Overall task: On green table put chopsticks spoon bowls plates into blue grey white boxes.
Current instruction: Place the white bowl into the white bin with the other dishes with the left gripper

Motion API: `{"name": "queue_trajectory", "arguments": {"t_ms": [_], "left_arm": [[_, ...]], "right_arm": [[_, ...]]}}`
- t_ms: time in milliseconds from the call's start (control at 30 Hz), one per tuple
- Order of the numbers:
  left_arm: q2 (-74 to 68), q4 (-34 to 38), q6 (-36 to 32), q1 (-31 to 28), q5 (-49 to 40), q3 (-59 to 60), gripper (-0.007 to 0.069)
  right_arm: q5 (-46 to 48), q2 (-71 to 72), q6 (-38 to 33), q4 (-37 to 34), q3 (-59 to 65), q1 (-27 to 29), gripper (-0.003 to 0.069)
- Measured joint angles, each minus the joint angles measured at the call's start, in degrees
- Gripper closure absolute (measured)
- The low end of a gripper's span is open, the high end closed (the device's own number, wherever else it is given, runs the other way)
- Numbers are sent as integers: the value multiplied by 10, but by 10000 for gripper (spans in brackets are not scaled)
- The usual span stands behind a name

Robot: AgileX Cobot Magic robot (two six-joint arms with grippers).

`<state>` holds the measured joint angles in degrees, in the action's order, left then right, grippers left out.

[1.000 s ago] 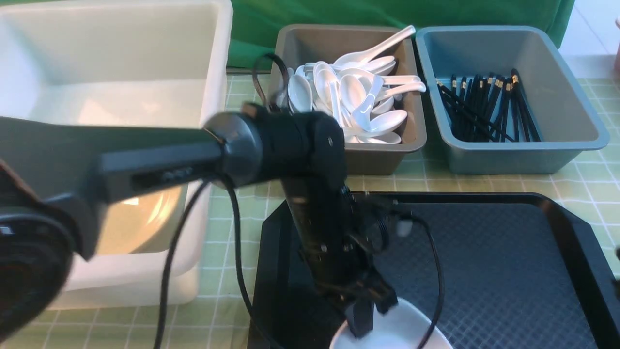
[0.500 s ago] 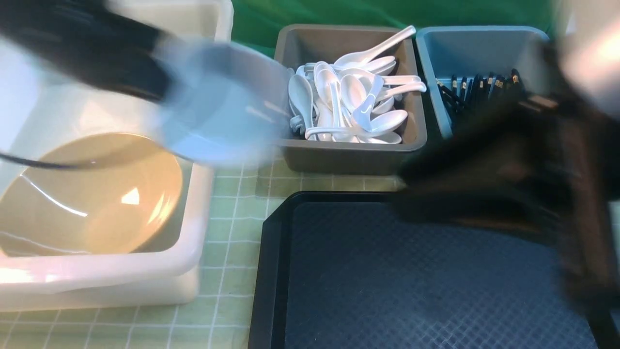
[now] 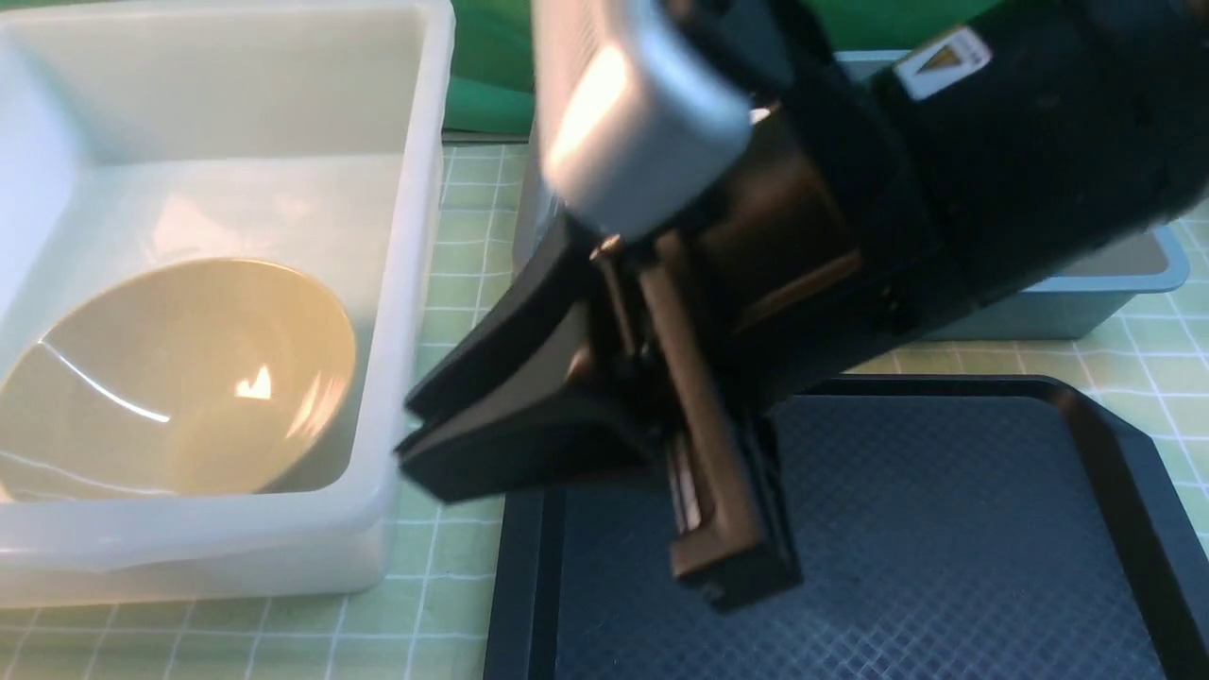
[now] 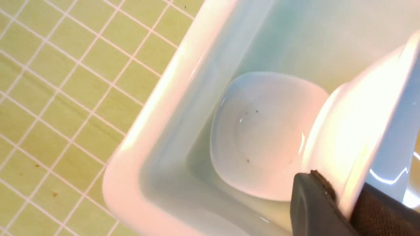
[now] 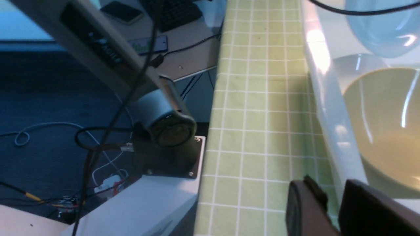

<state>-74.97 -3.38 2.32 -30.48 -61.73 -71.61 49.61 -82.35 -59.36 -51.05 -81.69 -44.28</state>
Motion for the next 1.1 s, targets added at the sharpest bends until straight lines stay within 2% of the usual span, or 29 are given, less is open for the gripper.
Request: {"name": "queue_trajectory", "arguments": {"t_ms": [200,333,800,933,1067,1100], "left_arm": [[-64,-77,67,0,7,0,610],[-95,-91,80,0,26,0,610],[-176,-38,88,0,24,0,600],[-177,-39,135,0,9,0,517],[-178,-40,174,0,-9,0,375],[-179,-43,183,0,-17,-1,309]], "right_arm": [[5,-10,-8,-1,0,-2,484],[16,-11,-8,-1,0,-3,478],[22,-11,-8,-1,0,-3,465],[27,-11,-9,1,0,-3,461],[30,-11,-4,23,0,-3,454],[30,-11,5,41,0,-3,453]]}}
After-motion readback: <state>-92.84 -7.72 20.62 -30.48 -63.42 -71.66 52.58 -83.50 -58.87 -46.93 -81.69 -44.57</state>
